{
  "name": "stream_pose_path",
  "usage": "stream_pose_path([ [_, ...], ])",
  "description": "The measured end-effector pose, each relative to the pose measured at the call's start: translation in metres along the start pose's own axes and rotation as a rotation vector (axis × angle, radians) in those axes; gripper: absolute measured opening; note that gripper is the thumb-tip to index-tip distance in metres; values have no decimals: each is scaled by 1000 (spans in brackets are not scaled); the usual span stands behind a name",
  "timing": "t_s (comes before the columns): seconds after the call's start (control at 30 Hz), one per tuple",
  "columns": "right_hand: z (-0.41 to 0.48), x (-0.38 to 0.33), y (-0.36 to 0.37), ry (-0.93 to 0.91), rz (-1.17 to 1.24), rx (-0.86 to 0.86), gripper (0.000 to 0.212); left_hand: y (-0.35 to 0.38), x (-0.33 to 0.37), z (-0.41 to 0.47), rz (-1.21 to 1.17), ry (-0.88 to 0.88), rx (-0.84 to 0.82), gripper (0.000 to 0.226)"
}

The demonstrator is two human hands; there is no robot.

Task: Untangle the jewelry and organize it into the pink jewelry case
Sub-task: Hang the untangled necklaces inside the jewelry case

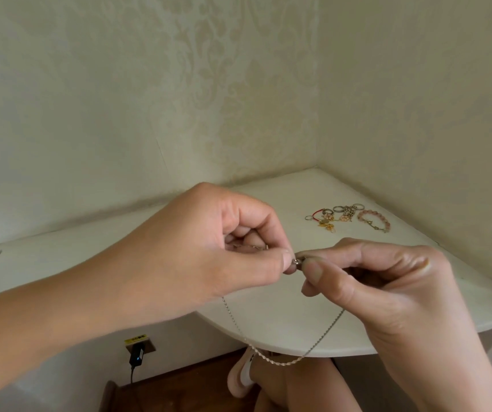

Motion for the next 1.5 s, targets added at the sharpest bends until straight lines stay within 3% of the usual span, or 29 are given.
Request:
stream_pose_path([
  [0.13, -3, 1, -8, 15, 22, 94, 11, -3, 6, -4, 91, 68, 70, 16],
  [0.27, -10, -16, -14, -264, -301, 263, 5, -7, 2, -3, 137, 32, 150, 8],
  [0.37, -6, -22, -11, -346, -460, 275, 6, -9, -6, 1, 54, -24, 168, 10],
  [0.53, 30, -37, 5, -360, -667, 96, 7, -24, -23, 7, 7, -103, 185, 25],
  [0.67, 90, -26, 26, -60, -520, -215, 15, -51, -41, 15, -173, -113, 282, 13],
  [0.73, 118, -25, 43, 30, -456, -349, 18, -63, -54, 19, -269, -115, 314, 16],
  [0.9, 177, -21, 73, 164, -355, -487, 17, -93, -93, 27, -378, -137, 389, 11],
  [1.1, 231, -13, 94, 173, -339, -454, 16, -120, -186, 24, -111, -391, 494, 14],
  [1.3, 268, -1, 114, 128, -352, -423, 15, -100, -256, 16, 440, -549, 333, 12],
  [1.4, 284, 6, 120, 92, -396, -414, 14, -91, -264, 18, 608, -574, 296, 29],
  [1.5, 297, 20, 127, 75, -430, -411, 13, -89, -265, 22, 653, -557, 286, 31],
])
Point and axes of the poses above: each hand's wrist, its own z-axis towards the middle knuckle, its own y-axis out of the palm, x = y × z, the point moved 10 cm from there along z, towards the middle knuckle, and after that the axes turned 7 degrees about y, right-handed, at the moved point
